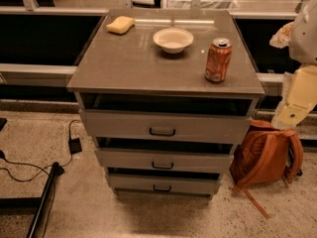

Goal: Open middle drawer

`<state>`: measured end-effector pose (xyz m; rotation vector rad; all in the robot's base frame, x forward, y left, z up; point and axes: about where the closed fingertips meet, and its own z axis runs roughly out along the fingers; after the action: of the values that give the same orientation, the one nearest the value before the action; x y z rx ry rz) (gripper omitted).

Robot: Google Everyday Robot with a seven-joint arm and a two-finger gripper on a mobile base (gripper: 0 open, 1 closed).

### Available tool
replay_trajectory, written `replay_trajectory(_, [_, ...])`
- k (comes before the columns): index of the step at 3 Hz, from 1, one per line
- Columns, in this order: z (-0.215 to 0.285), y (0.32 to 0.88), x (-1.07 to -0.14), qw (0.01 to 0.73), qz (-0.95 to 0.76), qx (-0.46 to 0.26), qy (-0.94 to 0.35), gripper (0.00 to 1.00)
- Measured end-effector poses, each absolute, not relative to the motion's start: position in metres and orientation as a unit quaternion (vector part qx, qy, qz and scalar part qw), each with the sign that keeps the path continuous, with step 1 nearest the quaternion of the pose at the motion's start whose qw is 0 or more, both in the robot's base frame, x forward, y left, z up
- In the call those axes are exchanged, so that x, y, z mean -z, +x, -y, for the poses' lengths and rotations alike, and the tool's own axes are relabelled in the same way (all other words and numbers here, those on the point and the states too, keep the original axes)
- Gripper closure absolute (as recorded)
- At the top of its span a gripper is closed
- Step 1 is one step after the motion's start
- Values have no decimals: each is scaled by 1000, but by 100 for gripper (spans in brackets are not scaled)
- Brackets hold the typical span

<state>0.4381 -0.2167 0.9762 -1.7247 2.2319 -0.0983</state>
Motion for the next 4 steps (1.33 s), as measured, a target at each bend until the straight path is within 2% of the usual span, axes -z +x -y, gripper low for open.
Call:
replay_trajectory(2, [217, 449, -956, 153, -787, 14, -598, 0])
replay_trajectory(3, [208, 452, -909, 156, -778, -32, -608, 0])
replay_trajectory(4, [227, 433, -786, 165, -781, -93, -595, 0])
